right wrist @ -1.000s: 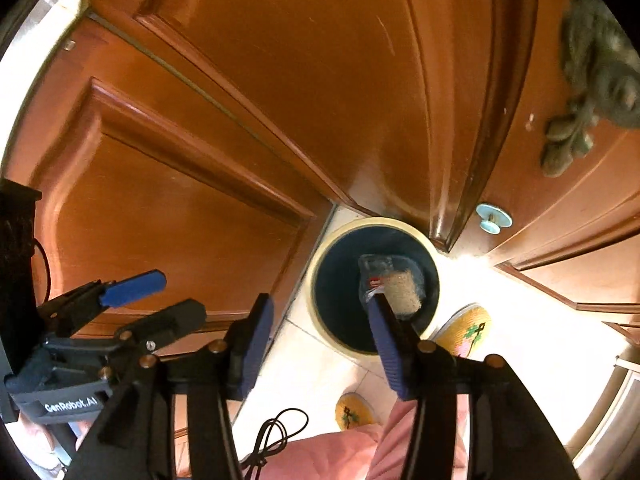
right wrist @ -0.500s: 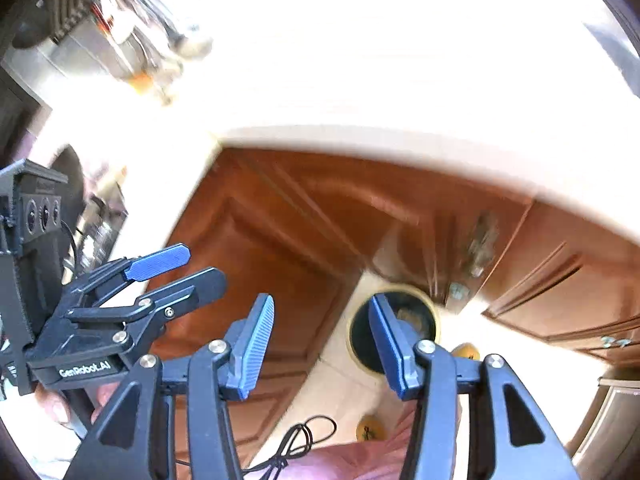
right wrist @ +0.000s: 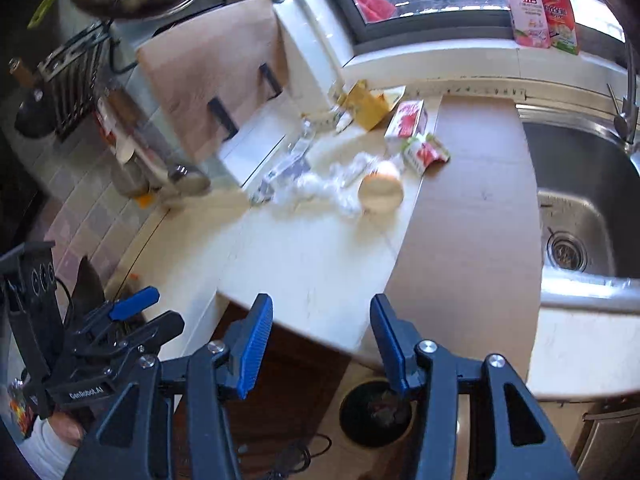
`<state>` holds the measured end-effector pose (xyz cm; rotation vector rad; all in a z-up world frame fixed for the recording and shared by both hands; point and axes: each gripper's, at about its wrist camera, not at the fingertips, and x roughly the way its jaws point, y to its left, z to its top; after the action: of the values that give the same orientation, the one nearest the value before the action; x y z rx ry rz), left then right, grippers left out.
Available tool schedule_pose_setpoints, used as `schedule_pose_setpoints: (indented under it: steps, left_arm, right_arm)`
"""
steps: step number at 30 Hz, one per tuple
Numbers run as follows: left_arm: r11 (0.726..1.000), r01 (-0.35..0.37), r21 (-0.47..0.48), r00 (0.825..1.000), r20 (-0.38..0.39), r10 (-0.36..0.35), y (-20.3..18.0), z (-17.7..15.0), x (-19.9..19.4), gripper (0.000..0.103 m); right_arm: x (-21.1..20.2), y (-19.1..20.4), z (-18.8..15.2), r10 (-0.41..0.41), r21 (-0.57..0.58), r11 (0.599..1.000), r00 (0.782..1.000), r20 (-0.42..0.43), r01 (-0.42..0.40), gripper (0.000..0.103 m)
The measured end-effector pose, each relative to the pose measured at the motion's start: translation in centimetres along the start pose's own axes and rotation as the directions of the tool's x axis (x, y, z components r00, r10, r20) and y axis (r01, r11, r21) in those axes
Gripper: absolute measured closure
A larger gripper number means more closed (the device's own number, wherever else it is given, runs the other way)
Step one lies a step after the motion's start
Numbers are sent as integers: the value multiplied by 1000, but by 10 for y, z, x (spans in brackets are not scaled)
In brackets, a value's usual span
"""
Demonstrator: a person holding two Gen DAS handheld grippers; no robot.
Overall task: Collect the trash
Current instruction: 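Raise both tools back toward the counter, then grasp the crumpled plastic wrap with the left tool while the right tool grasps the orange-white paper cup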
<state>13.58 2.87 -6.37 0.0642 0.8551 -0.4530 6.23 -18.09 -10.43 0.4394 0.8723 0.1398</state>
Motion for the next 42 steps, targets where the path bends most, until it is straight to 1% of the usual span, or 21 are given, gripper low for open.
schedule_pose_setpoints:
  steps: [4, 5, 7, 9, 11, 15, 16, 19, 22, 24, 27, 29, 34, 35, 39, 41, 42]
  left_arm:
    - [999, -18, -29, 1000, -21, 17, 1, 35, 37, 16]
    - [999, -28, -28, 999, -22, 27, 1, 42, 44, 16]
    - [998, -56, -27, 998, -33, 55, 2, 57, 66, 16]
    - [996, -83, -41, 995, -55, 81, 6, 75, 90, 16]
    - [993, -96, -70, 993, -80, 91, 12, 87, 112, 16]
    - [982, -136, -133, 984, -132, 118, 25, 105, 155, 16]
    - [978, -149, -149, 981, -147, 127, 29, 109, 168, 16]
    - [969, -179, -171, 975, -164, 151, 35, 117, 190, 16]
    - [963, -187, -195, 972, -181, 152, 41, 122, 205, 16]
    - [961, -194, -197, 970, -187, 157, 41, 125, 213, 16]
    - [959, -208, -191, 965, -200, 170, 40, 128, 227, 16]
    - [959, -212, -189, 962, -213, 170, 40, 130, 236, 16]
    - [959, -219, -181, 954, -247, 172, 39, 133, 258, 16]
    - [959, -220, -181, 952, -253, 171, 39, 133, 262, 18]
    - [959, -211, -187, 944, -293, 151, 40, 130, 276, 37]
    - [959, -216, -182, 942, -297, 156, 38, 130, 278, 40]
    - [960, -217, -179, 943, -294, 158, 38, 130, 278, 44]
  right_arm:
    - [16, -18, 45, 0, 28, 1000, 1000, -17, 1, 52]
    - [22, -21, 52, -3, 33, 999, 1000, -24, 4, 52]
    - [38, -33, 77, -13, 54, 998, 998, -55, 16, 52]
    - [56, -43, 91, -18, 75, 997, 996, -89, 25, 51]
    - [76, -54, 106, -21, 102, 994, 991, -130, 34, 51]
    - [120, -72, 127, 10, 155, 988, 977, -214, 24, 51]
    - [128, -73, 129, 17, 161, 987, 974, -226, 20, 51]
    - [157, -77, 137, 39, 168, 986, 960, -277, 9, 51]
    - [181, -76, 137, 50, 167, 986, 941, -334, 7, 51]
    - [195, -74, 134, 52, 158, 987, 927, -371, 8, 51]
    - [208, -71, 130, 52, 142, 990, 912, -406, 7, 51]
    - [212, -70, 128, 66, 145, 989, 910, -410, -6, 51]
    - [213, -69, 126, 73, 135, 991, 912, -403, -20, 52]
    - [213, -70, 125, 74, 134, 991, 912, -403, -21, 52]
    - [210, -73, 124, 84, 140, 990, 915, -394, -31, 57]
    - [208, -74, 123, 91, 142, 989, 916, -390, -37, 58]
    - [206, -74, 123, 92, 141, 989, 918, -385, -40, 59]
